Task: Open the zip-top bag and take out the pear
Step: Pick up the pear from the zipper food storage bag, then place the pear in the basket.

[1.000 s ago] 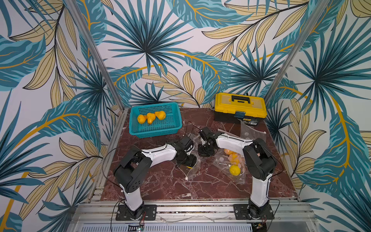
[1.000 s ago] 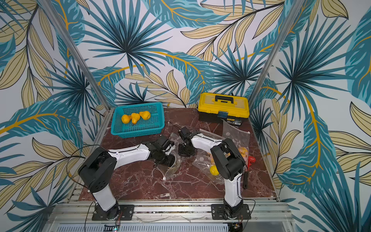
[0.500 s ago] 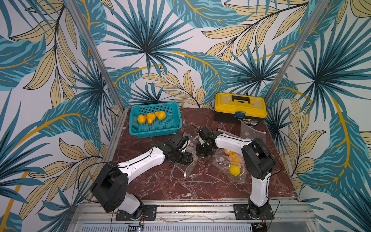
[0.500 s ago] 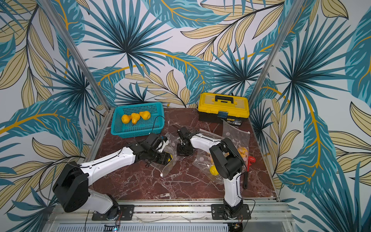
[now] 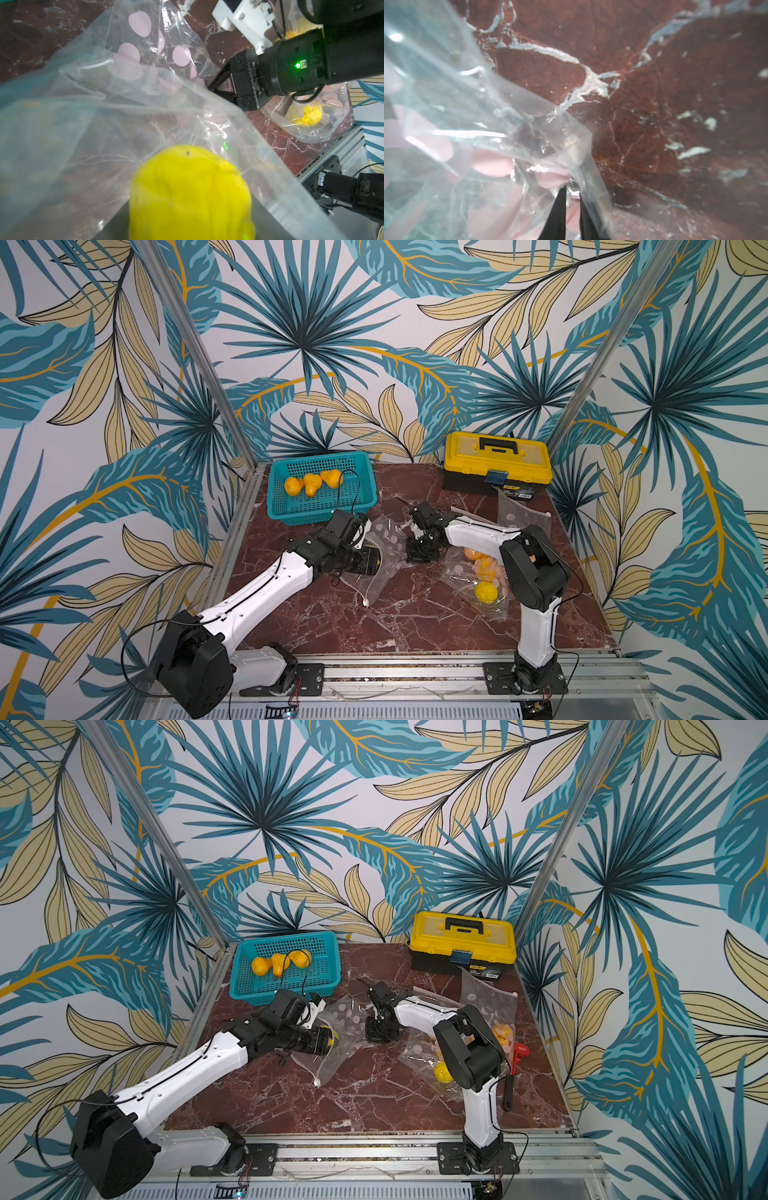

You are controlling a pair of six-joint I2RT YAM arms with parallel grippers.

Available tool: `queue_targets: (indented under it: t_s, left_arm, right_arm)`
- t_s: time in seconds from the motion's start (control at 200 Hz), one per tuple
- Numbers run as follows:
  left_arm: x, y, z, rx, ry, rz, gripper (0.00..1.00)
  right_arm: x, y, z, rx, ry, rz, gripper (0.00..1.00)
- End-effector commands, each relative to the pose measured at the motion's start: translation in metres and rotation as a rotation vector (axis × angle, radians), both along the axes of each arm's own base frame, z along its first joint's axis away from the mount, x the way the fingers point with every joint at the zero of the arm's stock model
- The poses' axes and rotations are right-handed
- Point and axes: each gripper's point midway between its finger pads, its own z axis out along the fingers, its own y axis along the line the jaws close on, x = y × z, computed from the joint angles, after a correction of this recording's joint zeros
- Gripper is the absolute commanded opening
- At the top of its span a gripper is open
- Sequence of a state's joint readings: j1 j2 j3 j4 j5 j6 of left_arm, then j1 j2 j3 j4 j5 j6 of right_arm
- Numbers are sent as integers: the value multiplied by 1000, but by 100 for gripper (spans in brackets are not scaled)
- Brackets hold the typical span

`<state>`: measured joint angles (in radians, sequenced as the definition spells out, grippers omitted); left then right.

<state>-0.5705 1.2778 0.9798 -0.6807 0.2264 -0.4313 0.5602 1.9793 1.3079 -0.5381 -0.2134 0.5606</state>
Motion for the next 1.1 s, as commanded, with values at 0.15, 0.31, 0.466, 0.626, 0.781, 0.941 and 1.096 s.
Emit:
queue_targets:
  t_s: [0.15, 0.31, 0.466, 0.626, 0.781, 0.941, 1.096]
  left_arm:
    - [3, 21, 6, 50, -44, 72, 71]
    - [8, 43, 25, 79, -141, 141, 70]
    - [20, 74, 39, 102, -161, 205, 70]
    - [49, 101, 60, 105, -202, 255, 70]
    - [94, 121, 75, 157, -237, 281, 69]
    - [155, 125, 89, 158, -259, 275, 69]
    - [215, 105, 83, 106, -241, 239, 69]
  right_arm:
    - [-36, -61, -47, -252, 143, -27, 17]
    - [-39, -68, -52, -273, 169, -31, 17]
    - [-37, -74, -48, -285, 159, -46, 17]
    - [-36, -80, -44, -307, 151, -48, 17]
    - [-34, -78, -38, -297, 137, -49, 17]
    - [-31, -72, -30, -268, 127, -52, 17]
    - [-22, -61, -11, -212, 100, -64, 31]
